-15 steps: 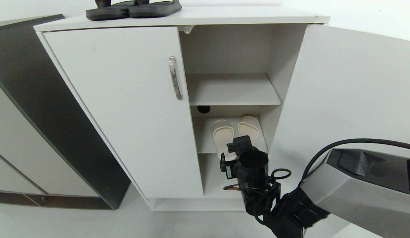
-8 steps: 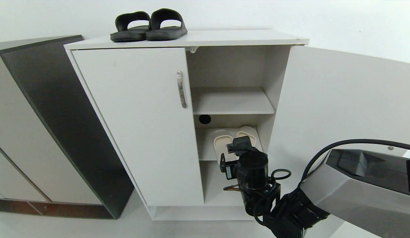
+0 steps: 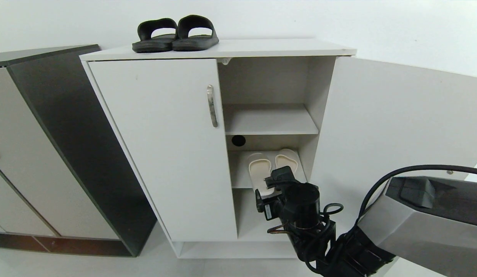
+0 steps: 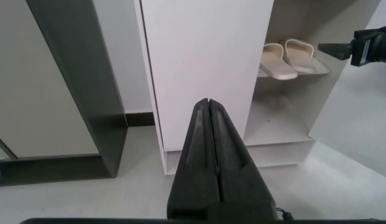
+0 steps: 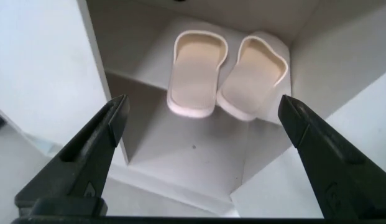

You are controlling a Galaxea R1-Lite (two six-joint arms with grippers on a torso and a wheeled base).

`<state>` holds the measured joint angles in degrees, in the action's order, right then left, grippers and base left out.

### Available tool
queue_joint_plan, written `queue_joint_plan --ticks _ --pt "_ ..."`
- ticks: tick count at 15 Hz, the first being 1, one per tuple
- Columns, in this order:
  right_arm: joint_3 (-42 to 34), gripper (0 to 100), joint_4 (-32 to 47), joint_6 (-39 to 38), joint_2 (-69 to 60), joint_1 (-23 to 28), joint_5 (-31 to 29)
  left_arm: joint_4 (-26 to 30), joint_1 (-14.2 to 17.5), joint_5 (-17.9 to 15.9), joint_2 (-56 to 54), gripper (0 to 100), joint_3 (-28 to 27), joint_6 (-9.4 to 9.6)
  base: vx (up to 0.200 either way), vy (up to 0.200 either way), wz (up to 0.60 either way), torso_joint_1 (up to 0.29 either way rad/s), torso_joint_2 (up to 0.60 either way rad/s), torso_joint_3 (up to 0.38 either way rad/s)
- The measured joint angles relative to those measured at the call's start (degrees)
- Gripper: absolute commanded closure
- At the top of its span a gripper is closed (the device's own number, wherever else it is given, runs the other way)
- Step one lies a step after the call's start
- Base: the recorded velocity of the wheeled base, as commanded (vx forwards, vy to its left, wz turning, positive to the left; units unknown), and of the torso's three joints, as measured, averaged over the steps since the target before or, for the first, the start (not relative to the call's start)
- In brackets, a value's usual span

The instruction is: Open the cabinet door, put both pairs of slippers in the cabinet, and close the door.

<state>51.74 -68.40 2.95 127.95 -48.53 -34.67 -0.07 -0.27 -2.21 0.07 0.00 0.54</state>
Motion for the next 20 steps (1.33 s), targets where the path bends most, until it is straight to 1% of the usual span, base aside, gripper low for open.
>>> queue_joint_plan --ticks 2,7,13,17,20 --pt "-0.9 0 -0.2 1.5 -0.3 0.0 0.1 0.0 0.0 0.0 0.0 100 0.0 0.0 0.0 0.2 0.0 0.0 0.0 0.007" --pt "-2.0 0 -0.7 1.8 -0.4 -0.2 0.3 0.0 0.0 0.0 0.0 100 0.0 0.0 0.0 0.2 0.0 0.003 0.0 0.006" --pt "-2.8 0 -0.7 3.5 -0.2 0.8 0.5 0.0 0.0 0.0 0.0 100 0.0 0.0 0.0 0.2 0.0 0.002 0.0 0.0" --pt "-3.5 0 -0.9 4.3 -0.2 0.3 0.8 0.0 0.0 0.0 0.0 100 0.0 0.0 0.0 0.2 0.0 0.001 0.0 -0.001" --pt "-3.5 0 -0.9 4.3 -0.1 0.0 0.7 0.0 0.0 0.1 0.0 100 0.0 -0.07 0.0 0.0 0.0 0.0 0.0 0.0"
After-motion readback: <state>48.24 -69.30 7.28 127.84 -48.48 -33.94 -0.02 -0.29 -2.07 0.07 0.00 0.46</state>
